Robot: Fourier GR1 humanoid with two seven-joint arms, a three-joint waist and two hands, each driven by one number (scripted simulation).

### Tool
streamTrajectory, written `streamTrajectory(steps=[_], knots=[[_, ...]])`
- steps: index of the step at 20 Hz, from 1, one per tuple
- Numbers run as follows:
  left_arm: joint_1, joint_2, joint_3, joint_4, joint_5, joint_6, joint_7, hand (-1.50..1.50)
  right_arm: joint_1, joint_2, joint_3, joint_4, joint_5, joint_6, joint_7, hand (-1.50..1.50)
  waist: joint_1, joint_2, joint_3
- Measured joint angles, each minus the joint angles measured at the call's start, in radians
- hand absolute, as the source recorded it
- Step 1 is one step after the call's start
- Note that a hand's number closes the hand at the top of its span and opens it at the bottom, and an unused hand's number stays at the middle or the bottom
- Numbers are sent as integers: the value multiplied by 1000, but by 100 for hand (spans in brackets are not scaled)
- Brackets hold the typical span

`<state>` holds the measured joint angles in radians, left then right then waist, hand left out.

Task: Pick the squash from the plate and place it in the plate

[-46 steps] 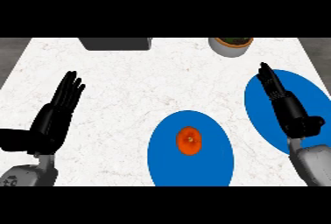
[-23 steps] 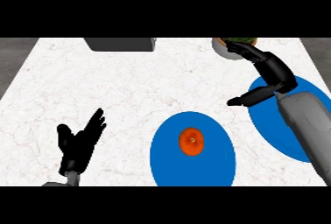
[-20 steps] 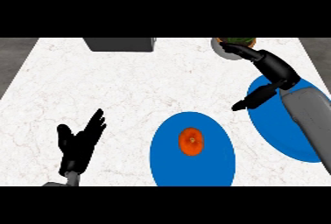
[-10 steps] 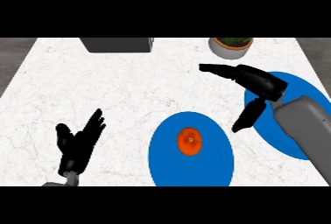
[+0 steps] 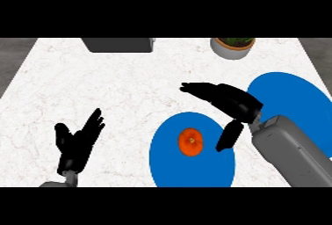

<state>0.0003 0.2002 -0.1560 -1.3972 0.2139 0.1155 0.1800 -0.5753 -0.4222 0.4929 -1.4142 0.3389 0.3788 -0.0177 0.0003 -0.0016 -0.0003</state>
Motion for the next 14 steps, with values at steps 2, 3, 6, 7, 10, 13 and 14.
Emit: streamTrajectory(steps=[2, 3, 6, 7, 10, 13, 14], knots=[[-3, -4, 2, -7, -3, -3, 11, 0, 37, 15, 13, -37, 26, 18, 36, -150, -1, 0, 0], [-1, -8, 2, -15, -6, -4, 18, 0, 45, 28, 13, -40, 38, 30, 45, -150, 0, 0, 0], [0, -18, 11, -3, -17, -11, 10, 0, 83, 63, 13, -53, 77, 57, 55, -150, 1, 0, 0], [15, -21, 9, -13, -21, -17, 5, 0, 87, 76, 8, -52, 90, 69, 58, -150, 1, 1, 0], [8, -33, 19, -18, -32, -19, 20, 0, 109, 115, -13, -60, 132, 97, 61, -150, 2, 1, 0], [6, -43, 27, -32, -40, -24, 34, 0, 152, 143, -13, -79, 190, 98, 53, -150, 2, 1, 0], [5, -44, 34, -14, -42, -31, 18, 0, 162, 139, -18, -94, 206, 102, 53, -150, 1, 1, 0]])
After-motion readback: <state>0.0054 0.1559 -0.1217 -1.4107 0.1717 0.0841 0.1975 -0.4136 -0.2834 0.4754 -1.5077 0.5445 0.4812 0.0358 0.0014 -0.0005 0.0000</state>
